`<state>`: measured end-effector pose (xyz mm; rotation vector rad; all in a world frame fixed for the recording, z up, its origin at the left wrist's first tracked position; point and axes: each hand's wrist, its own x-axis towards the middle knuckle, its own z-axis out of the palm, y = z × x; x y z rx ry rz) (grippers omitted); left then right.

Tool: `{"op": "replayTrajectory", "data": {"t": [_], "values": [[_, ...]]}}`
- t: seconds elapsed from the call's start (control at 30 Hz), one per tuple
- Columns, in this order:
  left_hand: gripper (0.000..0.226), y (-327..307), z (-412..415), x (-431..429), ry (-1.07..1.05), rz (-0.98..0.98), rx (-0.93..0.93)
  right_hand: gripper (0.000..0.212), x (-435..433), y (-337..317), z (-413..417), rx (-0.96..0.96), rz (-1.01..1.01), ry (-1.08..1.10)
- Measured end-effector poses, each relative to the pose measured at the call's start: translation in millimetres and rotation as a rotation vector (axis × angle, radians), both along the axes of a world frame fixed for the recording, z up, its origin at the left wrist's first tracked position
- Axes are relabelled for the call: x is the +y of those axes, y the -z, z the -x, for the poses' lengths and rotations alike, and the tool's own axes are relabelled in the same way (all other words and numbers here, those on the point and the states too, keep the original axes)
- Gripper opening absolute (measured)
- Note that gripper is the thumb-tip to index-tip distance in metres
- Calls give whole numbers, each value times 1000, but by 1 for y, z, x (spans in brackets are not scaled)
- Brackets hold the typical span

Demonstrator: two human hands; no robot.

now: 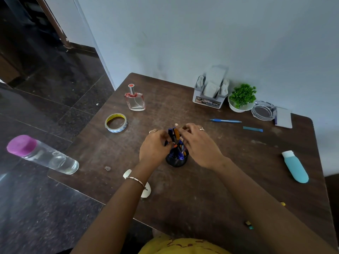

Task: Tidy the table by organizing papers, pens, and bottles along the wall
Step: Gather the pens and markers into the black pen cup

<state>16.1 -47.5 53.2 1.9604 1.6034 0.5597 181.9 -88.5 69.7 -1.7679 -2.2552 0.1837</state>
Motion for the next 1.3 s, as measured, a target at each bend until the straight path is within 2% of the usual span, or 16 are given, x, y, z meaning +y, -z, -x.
{"op": "replayTrajectory", "data": {"t": [0.13,0.23,0.3,0.47,0.63,0.77,0.9,1.0,1.1,1.3], "values": [[11,-5,1,4,-57,0,-189,50,2,-1,0,5,21,9],[12,-20,-9,8,-55,-29,-292,55,0,-4,-4,162,90,68],[12,-32,-22,10,-37,-56,-331,57,-1,-6,-14,232,99,124],[12,-51,-81,17,55,-38,-357,56,-11,-5,-60,262,116,283],[56,-50,-162,23,-21,83,-311,53,-32,4,-130,244,185,434],[69,-23,-221,29,-91,269,-267,50,-48,20,-186,243,264,549],[60,26,-246,37,-107,361,-80,46,-51,34,-225,259,330,598],[46,52,-247,46,-90,259,53,45,-44,44,-249,269,354,580],[43,63,-247,59,-44,125,194,45,-34,52,-267,249,323,572],[33,75,-248,76,-19,71,283,50,-13,68,-284,208,269,528]]}}
